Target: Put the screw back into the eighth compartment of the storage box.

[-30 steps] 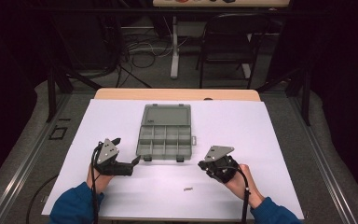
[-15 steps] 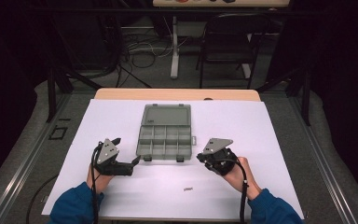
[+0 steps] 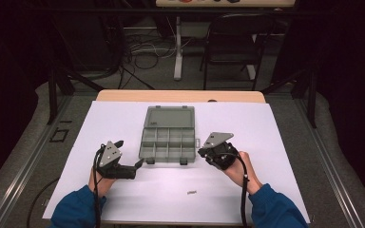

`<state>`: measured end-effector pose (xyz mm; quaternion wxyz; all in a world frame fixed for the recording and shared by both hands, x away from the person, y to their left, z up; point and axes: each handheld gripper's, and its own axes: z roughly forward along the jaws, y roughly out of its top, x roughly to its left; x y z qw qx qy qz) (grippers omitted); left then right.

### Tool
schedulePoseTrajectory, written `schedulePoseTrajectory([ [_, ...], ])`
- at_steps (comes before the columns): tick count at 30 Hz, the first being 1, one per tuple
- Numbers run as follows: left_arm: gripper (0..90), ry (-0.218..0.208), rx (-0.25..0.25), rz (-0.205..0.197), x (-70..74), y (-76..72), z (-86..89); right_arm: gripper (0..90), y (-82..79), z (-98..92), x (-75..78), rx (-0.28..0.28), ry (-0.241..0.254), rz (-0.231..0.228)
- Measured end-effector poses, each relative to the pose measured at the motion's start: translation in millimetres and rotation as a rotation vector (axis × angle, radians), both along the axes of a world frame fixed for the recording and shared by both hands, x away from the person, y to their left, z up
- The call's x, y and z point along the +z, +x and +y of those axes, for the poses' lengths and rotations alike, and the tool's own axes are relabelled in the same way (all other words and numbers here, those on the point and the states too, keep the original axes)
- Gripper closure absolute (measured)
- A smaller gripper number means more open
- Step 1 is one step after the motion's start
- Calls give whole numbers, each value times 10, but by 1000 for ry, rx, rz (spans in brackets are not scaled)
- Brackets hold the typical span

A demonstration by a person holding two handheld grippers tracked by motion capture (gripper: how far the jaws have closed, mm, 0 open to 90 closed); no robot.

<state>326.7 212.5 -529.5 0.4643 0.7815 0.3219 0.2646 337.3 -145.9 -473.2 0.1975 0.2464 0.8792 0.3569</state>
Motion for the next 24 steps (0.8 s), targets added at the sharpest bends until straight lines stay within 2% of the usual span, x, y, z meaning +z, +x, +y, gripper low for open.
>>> schedulePoseTrajectory([
  [23, 0, -3, -2, 2, -3, 7, -3, 883, 240, 239, 93, 7, -18, -8],
  [24, 0, -2, -2, 1, -3, 8, -3, 883, 261, 254, 93, 10, -30, -6],
])
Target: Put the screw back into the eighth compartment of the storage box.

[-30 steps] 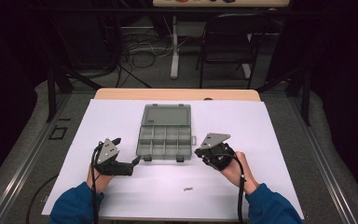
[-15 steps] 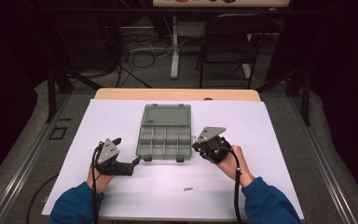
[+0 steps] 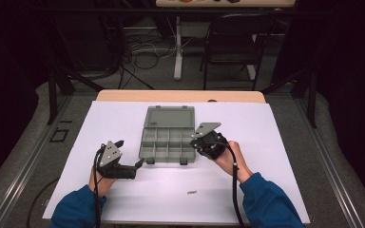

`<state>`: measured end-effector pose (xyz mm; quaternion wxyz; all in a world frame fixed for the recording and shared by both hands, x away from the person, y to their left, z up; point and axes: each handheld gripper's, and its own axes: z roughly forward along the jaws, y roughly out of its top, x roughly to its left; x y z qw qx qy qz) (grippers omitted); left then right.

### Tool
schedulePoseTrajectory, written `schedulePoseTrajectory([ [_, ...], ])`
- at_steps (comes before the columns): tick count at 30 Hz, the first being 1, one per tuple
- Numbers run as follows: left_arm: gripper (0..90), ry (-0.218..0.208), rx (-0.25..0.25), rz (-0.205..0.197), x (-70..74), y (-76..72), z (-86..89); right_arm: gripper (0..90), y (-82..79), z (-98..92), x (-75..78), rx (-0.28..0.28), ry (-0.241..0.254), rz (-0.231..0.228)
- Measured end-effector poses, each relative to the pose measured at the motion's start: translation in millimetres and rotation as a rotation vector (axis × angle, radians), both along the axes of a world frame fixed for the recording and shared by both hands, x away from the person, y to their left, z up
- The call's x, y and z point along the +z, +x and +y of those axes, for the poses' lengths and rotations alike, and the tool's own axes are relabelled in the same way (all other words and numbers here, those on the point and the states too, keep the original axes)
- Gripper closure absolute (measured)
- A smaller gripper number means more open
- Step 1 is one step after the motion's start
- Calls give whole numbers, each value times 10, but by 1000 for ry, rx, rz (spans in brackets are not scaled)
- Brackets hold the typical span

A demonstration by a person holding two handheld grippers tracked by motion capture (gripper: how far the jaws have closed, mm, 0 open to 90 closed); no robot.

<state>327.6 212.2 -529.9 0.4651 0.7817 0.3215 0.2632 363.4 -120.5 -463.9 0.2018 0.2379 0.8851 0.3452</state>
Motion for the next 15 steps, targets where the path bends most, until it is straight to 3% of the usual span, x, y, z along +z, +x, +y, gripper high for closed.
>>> schedulePoseTrajectory([
  [15, 0, 5, -4, 1, -2, 6, 0, 883, 200, 217, -127, 7, -56, 48],
])
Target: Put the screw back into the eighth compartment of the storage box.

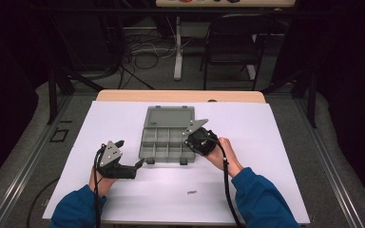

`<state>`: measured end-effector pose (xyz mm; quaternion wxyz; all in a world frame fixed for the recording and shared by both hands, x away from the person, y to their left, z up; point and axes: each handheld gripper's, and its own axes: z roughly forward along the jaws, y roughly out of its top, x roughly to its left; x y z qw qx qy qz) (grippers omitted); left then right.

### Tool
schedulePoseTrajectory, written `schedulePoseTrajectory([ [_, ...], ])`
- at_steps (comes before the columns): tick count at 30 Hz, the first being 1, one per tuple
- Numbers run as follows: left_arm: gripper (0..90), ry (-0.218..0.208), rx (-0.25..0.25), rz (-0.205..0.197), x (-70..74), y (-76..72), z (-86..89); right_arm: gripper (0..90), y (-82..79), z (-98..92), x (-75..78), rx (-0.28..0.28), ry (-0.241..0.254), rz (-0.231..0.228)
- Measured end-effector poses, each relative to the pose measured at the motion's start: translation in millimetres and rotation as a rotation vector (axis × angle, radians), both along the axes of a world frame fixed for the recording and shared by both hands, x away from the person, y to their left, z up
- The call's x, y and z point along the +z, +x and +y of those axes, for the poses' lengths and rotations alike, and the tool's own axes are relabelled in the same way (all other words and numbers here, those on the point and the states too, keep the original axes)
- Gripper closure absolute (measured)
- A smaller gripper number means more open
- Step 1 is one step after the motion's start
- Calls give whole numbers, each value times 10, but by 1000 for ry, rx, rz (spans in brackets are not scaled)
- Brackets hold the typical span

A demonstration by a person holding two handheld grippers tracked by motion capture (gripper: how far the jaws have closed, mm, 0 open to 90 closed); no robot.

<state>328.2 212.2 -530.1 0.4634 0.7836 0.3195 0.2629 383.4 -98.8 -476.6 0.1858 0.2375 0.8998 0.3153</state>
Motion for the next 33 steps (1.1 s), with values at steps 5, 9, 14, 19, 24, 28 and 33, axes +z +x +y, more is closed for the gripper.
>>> schedulePoseTrajectory([
  [5, 0, -4, 0, -1, 2, -1, 3, 883, 84, 64, -80, -11, -7, 22],
  [9, 0, -7, 1, -3, 6, -5, 1, 883, 134, 94, -141, -14, -14, 31],
  [14, 0, -8, -4, -5, 11, -4, 0, 882, 163, 122, -200, -24, -39, 65],
  [19, 0, -11, -5, 0, 4, 0, -12, 871, 213, 140, -278, -22, -23, 94],
  [24, 0, -9, -3, -1, 4, -1, -16, 815, 222, 90, -272, -29, -3, 113],
  [28, 0, -8, -5, -3, 10, 0, -9, 680, 200, 18, -235, -35, 40, 110],
  [33, 0, -7, -3, -4, 9, 3, -2, 420, 89, -95, -154, -33, 92, 99],
])
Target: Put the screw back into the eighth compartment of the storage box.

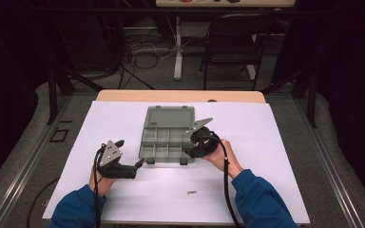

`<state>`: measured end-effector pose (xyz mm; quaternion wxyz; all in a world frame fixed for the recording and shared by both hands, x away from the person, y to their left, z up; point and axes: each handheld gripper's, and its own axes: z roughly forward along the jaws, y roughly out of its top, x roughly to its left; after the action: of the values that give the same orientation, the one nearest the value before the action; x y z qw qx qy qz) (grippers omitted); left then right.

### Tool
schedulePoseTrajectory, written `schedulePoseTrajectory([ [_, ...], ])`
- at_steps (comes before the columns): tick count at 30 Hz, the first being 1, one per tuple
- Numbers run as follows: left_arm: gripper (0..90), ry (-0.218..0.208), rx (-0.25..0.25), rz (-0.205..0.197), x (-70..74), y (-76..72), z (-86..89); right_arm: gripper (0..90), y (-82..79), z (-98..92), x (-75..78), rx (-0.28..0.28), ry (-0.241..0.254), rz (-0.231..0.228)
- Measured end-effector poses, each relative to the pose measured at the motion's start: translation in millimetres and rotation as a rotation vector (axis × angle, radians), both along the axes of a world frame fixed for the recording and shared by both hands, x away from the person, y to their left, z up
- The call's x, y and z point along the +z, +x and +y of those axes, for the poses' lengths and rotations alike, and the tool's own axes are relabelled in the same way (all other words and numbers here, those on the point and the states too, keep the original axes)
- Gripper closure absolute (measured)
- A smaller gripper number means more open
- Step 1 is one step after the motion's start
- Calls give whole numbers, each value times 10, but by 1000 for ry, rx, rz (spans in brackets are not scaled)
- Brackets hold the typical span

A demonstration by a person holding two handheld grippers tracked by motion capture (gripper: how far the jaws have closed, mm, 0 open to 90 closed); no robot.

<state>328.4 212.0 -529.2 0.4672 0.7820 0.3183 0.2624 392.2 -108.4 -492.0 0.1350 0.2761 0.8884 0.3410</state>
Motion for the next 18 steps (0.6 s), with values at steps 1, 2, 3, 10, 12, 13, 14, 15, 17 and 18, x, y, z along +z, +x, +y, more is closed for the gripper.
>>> schedulePoseTrajectory([
  [1, 0, 0, -1, 2, 3, -2, 1, 376, -24, -17, 12, 2, 4, 2],
  [2, 0, 1, -4, 1, 5, -2, 2, 345, -51, -35, 23, 3, 8, -5],
  [3, 0, 0, -4, 0, 6, -5, -1, 317, -74, -50, 36, 6, 4, -7],
  [10, 0, 1, -2, 0, 8, -5, -2, 202, -310, -187, 90, 21, 17, -28],
  [12, 0, -3, -3, -1, 9, -8, -5, 170, -366, -222, 85, 21, 28, -37],
  [13, 0, -2, -1, -1, 11, -8, -5, 160, -390, -242, 85, 25, 33, -38],
  [14, 0, -2, -1, -1, 12, -8, -6, 148, -424, -262, 85, 24, 32, -44],
  [15, 0, -5, -1, -1, 10, -9, -8, 143, -448, -278, 86, 29, 26, -41],
  [17, 0, -1, -2, -2, 12, -13, -12, 131, -496, -295, 78, 24, 26, -47],
  [18, 0, -2, -3, -2, 11, -14, -13, 119, -530, -313, 70, 29, 29, -45],
])
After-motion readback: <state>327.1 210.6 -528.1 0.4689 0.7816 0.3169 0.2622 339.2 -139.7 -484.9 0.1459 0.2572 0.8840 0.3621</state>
